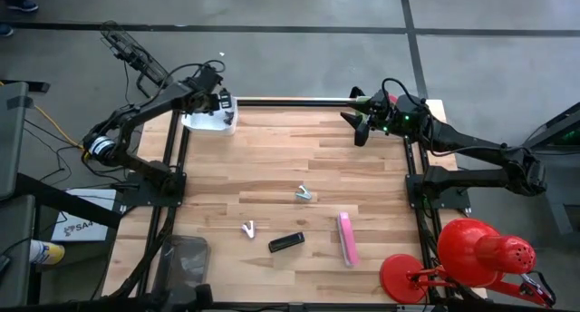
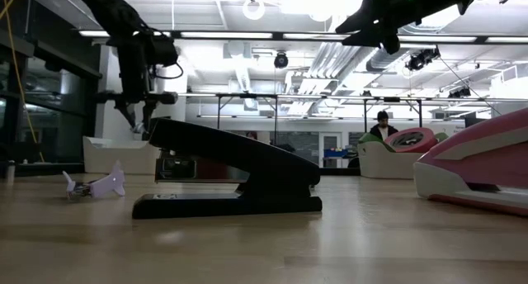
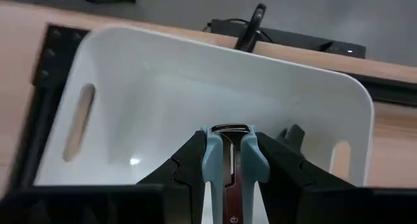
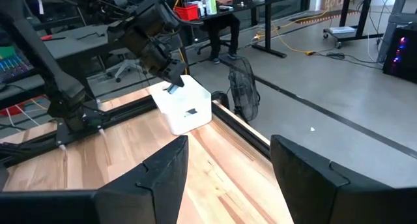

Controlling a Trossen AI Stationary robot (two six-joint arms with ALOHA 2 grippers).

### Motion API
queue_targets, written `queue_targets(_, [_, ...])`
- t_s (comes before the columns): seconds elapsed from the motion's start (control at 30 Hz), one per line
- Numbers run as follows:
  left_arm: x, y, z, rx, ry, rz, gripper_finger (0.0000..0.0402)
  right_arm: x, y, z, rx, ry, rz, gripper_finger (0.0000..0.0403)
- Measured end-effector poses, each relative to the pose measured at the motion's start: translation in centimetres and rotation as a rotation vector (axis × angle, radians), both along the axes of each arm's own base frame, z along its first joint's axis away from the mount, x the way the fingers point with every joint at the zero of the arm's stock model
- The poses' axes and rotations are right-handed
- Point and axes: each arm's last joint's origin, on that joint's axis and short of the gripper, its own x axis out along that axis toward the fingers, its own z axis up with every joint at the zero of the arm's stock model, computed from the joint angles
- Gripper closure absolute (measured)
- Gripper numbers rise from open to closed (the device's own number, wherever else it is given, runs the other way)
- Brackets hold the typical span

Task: Pick and place Stapler, Stapler remover, tape
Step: Put the blue staple remover into the left white bin

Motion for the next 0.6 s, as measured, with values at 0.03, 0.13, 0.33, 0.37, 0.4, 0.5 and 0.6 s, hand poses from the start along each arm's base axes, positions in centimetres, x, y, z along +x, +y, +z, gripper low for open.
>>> queue_targets(0.03, [0.0,0.0,-0.1,-0.005,-0.004,0.002,0.0302,0.0,0.0,0.0,0.000,0.000,0.000,0.0194])
queue_targets(0.13, [0.3,0.2,-0.6,-0.026,-0.007,-0.007,0.0302,0.0,0.0,0.0,-0.003,0.001,-0.012,0.0194])
queue_targets(0.33, [0.9,0.9,-2.3,-0.088,0.002,-0.021,0.0302,0.0,0.0,0.0,-0.003,0.001,-0.014,0.0194])
queue_targets(0.37, [0.9,1.0,-2.4,-0.089,0.003,-0.019,0.0302,0.0,0.0,0.0,-0.003,0.001,-0.014,0.0194])
queue_targets(0.4, [1.0,1.1,-2.5,-0.093,0.005,-0.019,0.0302,0.0,0.0,0.0,-0.003,0.001,-0.014,0.0194])
queue_targets(0.5, [1.2,1.2,-3.1,-0.116,0.010,-0.023,0.0302,0.0,0.0,0.0,-0.002,0.000,-0.014,0.0194])
queue_targets(0.6, [1.4,1.4,-3.9,-0.150,0.006,-0.027,0.0302,0.0,0.0,0.0,-0.002,0.000,-0.014,0.0194])
